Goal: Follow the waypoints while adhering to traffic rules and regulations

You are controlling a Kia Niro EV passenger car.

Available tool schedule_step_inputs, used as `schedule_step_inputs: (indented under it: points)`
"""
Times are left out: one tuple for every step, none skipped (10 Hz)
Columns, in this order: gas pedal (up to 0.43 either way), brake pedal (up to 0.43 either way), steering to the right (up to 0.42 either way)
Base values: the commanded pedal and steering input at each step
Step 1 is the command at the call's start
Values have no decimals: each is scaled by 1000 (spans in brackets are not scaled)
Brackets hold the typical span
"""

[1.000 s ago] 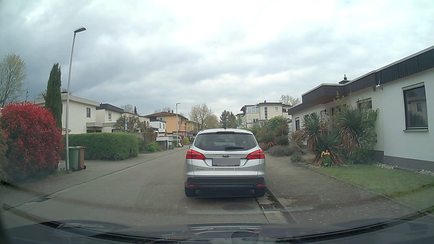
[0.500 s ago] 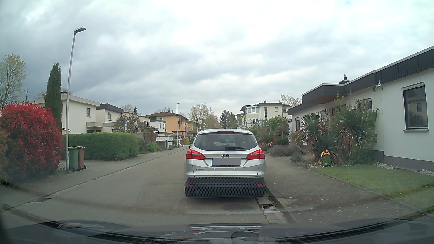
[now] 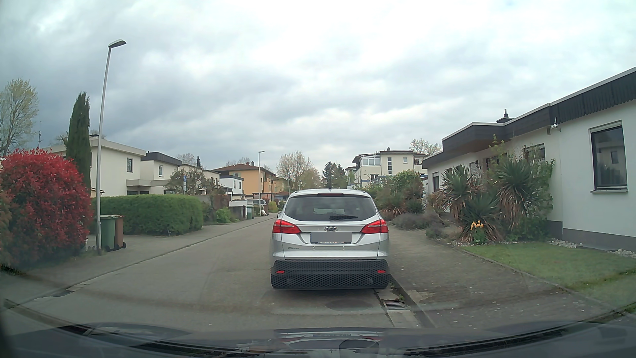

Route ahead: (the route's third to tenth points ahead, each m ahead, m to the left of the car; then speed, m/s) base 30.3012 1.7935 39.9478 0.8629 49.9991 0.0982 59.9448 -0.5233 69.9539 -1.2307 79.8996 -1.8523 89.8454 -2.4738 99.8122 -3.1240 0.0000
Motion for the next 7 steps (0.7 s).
schedule_step_inputs:
  points:
    - [0, 244, -21]
    - [0, 244, -21]
    - [0, 244, -21]
    - [0, 244, -21]
    - [0, 244, -21]
    - [0, 244, -21]
    - [0, 244, -21]
